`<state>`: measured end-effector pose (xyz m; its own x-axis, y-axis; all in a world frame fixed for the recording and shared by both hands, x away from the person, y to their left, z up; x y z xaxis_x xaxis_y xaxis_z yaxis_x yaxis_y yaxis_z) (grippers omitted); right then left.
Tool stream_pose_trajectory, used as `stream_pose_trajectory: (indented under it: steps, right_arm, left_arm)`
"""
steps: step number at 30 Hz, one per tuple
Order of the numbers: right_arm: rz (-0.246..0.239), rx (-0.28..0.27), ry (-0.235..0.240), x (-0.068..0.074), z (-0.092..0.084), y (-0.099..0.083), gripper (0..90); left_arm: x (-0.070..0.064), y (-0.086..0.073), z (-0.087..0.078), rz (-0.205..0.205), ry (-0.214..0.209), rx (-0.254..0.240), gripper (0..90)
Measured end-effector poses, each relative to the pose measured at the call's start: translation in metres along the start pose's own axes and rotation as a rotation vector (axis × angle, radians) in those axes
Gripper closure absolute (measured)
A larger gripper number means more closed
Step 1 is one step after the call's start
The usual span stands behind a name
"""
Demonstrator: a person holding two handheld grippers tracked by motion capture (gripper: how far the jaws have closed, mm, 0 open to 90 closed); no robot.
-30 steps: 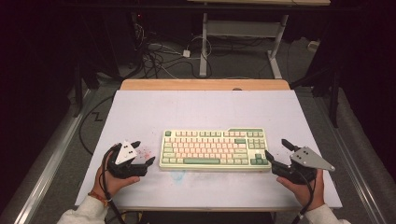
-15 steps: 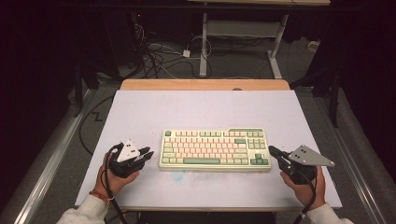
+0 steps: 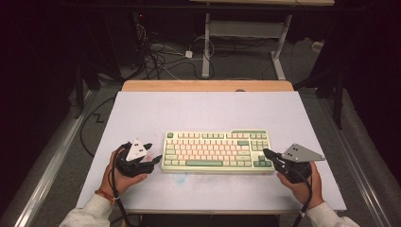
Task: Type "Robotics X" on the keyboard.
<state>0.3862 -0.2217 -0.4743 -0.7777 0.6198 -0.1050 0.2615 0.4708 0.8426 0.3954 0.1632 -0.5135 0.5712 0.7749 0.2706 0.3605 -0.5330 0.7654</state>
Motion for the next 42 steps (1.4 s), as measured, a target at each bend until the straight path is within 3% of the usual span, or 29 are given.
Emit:
stream_pose_trajectory:
  steps: [10,19,25,27,30,35,38,42]
  right_arm:
    - [-0.003,0.09,0.054,0.002,0.027,-0.002,90.0]
    - [-0.028,0.156,0.106,0.01,0.053,-0.001,90.0]
    - [-0.034,0.187,0.117,0.014,0.062,-0.005,90.0]
    - [-0.032,0.194,0.117,0.013,0.063,-0.007,90.0]
    - [-0.032,0.201,0.118,0.015,0.064,-0.008,90.0]
    - [-0.037,0.205,0.125,0.017,0.066,-0.011,90.0]
    - [-0.034,0.197,0.124,0.018,0.066,-0.011,90.0]
    - [-0.027,0.195,0.124,0.018,0.066,-0.011,90.0]
  left_arm:
    - [-0.002,0.018,0.008,-0.042,-0.031,-0.02,25.3]
    - [-0.012,0.034,0.015,-0.021,-0.051,-0.028,23.5]
    - [-0.017,0.04,0.015,0.0,-0.059,-0.035,25.0]
    - [-0.019,0.042,0.016,0.002,-0.065,-0.04,28.5]
    - [-0.022,0.046,0.018,0.006,-0.074,-0.033,42.7]
    - [-0.032,0.054,0.021,0.037,-0.142,-0.031,67.8]
    - [-0.043,0.057,0.029,0.101,-0.181,-0.004,80.6]
    - [-0.05,0.061,0.037,0.123,-0.197,0.017,86.0]
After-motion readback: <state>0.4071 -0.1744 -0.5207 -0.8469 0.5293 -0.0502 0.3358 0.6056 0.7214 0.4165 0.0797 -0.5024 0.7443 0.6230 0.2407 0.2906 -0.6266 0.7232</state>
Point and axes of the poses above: each handheld gripper's, and its own axes: z roughly forward along the jaws, y roughly out of its top, x roughly to its left, the point moved 9 cm from there along z, roughly forward along the jaws, and after that the axes turned 11 degrees about y, right-handed, at the moved point
